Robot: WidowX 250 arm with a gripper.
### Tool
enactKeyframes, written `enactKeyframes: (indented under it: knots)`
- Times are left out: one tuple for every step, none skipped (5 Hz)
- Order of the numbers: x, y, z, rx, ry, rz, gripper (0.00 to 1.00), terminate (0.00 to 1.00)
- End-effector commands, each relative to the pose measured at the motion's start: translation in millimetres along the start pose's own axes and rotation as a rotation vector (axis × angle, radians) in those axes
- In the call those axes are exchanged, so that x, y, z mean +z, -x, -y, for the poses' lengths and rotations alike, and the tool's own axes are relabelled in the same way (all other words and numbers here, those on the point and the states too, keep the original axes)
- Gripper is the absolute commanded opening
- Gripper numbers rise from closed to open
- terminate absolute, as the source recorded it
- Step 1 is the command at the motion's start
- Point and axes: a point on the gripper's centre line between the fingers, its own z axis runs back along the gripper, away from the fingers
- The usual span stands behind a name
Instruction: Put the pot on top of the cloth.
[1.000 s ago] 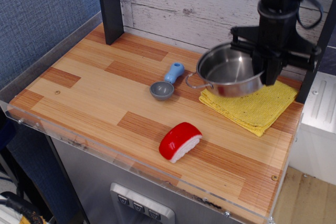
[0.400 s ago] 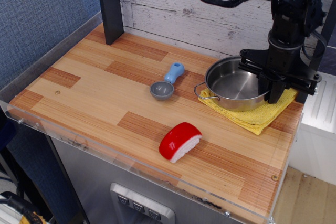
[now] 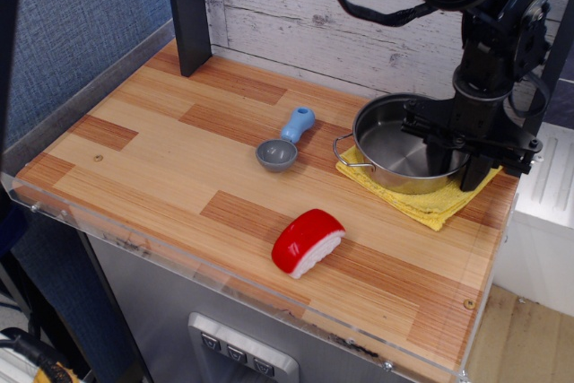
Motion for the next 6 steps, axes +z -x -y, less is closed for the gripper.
enactKeyframes:
  knots:
    - [34, -2, -23, 0.104, 0.048, 0.046, 1.0, 0.0]
    - [54, -2, -30, 0.15, 0.092, 0.076, 1.0, 0.0]
    - [77, -6, -33, 0.179, 0.111, 0.118, 1.0, 0.0]
    - [85, -5, -35, 0.186, 0.119, 0.124, 1.0, 0.0]
    - [102, -3, -43, 0.211, 0.134, 0.132, 1.0, 0.0]
    - [132, 0, -56, 0.258, 0.112, 0.162, 1.0, 0.0]
